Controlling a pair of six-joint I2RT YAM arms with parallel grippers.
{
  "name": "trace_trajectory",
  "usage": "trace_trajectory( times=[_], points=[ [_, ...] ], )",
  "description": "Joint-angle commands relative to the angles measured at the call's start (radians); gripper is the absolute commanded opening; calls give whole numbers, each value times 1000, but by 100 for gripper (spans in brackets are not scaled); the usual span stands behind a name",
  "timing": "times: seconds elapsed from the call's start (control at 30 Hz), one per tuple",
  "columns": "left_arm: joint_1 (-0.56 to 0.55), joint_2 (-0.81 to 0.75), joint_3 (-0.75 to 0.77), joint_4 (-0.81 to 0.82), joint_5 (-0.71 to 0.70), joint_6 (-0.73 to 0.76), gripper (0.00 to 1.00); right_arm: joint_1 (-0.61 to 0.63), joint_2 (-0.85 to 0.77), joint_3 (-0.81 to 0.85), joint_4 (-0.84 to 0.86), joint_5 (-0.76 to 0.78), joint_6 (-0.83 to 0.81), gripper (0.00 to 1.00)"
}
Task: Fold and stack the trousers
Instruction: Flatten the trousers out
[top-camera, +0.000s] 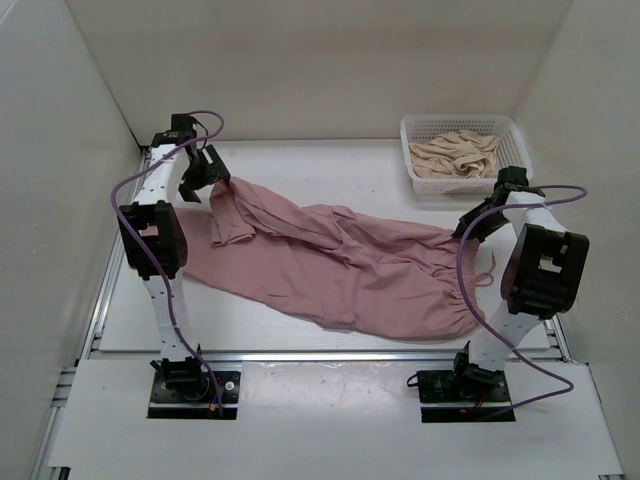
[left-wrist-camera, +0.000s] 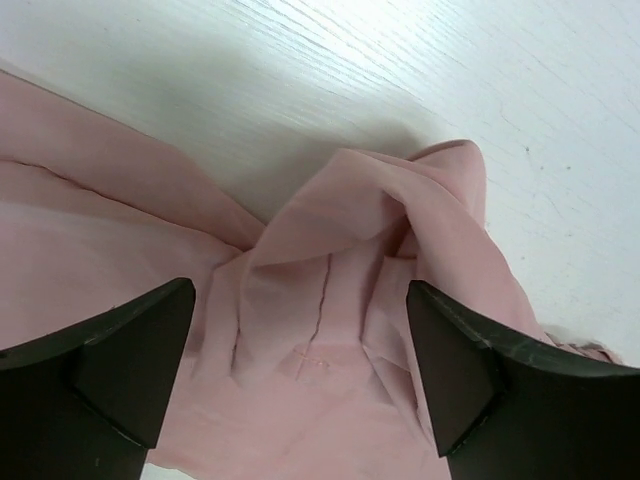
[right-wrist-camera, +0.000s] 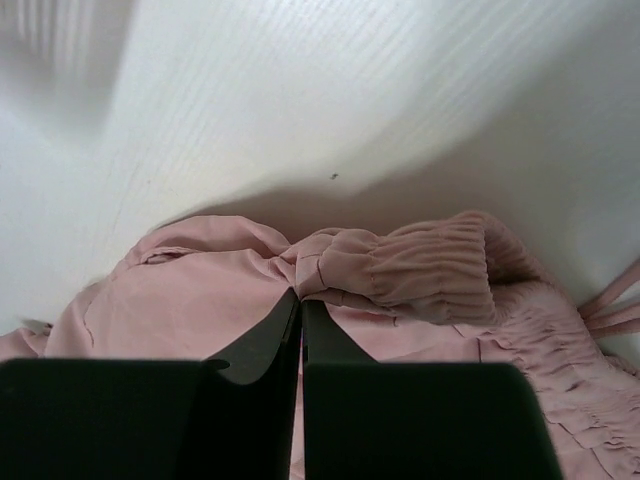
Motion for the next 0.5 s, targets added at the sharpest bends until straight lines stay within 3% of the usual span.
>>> trace_trajectory(
  times=[0.0,0.03,0.13,0.17,0.2,0.33,0.47],
  points=[
    [8,9,-7,20,19,15,98,-6,-37,-31,-11,35,-38,0],
    [8,27,12,20,53,38,95,-6,-37,-31,-20,44,-38,0],
    [8,90,46,20,91,59,64,-6,-37,-31,-20,45,-38,0],
    [8,102,46,20,104,59,31,-6,-46,-31,-20,45,-38,0],
    [8,102,55,20,104,59,14,-6,-46,-31,-30,45,-38,0],
    [8,78,66,20,84,69,10,-6,-55,-22,-43,74,-38,0],
    [28,33,171,-30,-12,79,10,-6,-65,16,-64,83,-38,0]
  ],
)
